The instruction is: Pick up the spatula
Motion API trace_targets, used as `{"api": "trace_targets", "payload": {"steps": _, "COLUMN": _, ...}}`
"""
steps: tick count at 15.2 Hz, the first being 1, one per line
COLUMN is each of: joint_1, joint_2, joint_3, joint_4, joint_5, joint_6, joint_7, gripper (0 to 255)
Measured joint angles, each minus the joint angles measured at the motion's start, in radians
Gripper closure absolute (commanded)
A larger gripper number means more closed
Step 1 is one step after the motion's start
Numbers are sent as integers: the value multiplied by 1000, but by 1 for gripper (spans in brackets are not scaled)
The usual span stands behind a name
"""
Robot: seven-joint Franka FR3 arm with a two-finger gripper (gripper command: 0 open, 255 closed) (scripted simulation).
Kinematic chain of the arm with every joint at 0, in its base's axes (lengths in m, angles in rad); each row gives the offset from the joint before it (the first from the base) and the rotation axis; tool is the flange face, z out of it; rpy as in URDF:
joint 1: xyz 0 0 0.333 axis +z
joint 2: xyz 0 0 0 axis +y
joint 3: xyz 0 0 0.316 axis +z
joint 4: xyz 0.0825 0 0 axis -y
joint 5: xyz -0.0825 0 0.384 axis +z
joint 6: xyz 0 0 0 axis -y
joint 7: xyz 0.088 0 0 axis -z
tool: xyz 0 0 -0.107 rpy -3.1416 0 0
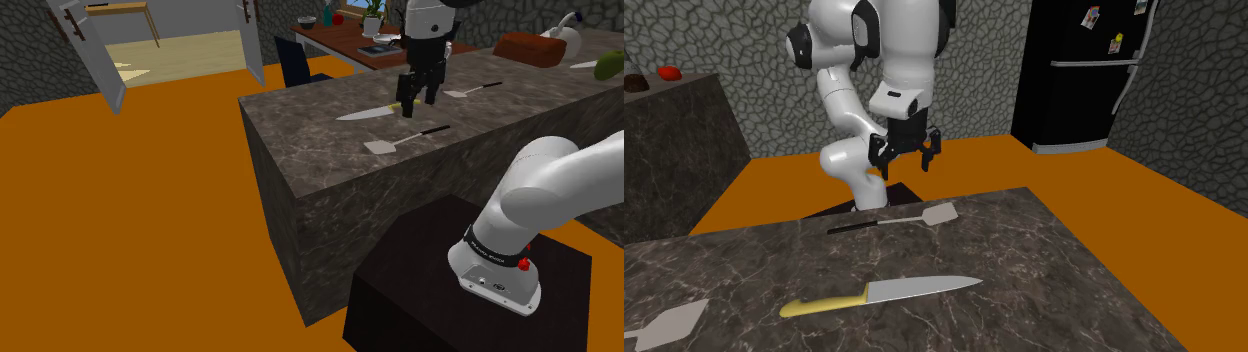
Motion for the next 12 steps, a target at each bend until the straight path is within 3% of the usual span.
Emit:
{"api": "trace_targets", "payload": {"steps": 2, "joint_1": 27, "joint_2": -10, "joint_3": -24, "joint_4": -19, "joint_5": -21, "joint_6": 15, "joint_7": -51, "gripper": 0}}
{"api": "trace_targets", "payload": {"steps": 4, "joint_1": 127, "joint_2": -54, "joint_3": -117, "joint_4": -75, "joint_5": -106, "joint_6": 57, "joint_7": -362, "gripper": 0}}
{"api": "trace_targets", "payload": {"steps": 7, "joint_1": 294, "joint_2": -121, "joint_3": -299, "joint_4": -168, "joint_5": -263, "joint_6": 150, "joint_7": -925, "gripper": 0}}
{"api": "trace_targets", "payload": {"steps": 8, "joint_1": 323, "joint_2": -131, "joint_3": -331, "joint_4": -185, "joint_5": -291, "joint_6": 169, "joint_7": -1029, "gripper": 0}}
{"api": "trace_targets", "payload": {"steps": 12, "joint_1": 349, "joint_2": -137, "joint_3": -373, "joint_4": -239, "joint_5": -329, "joint_6": 229, "joint_7": -1124, "gripper": 0}}
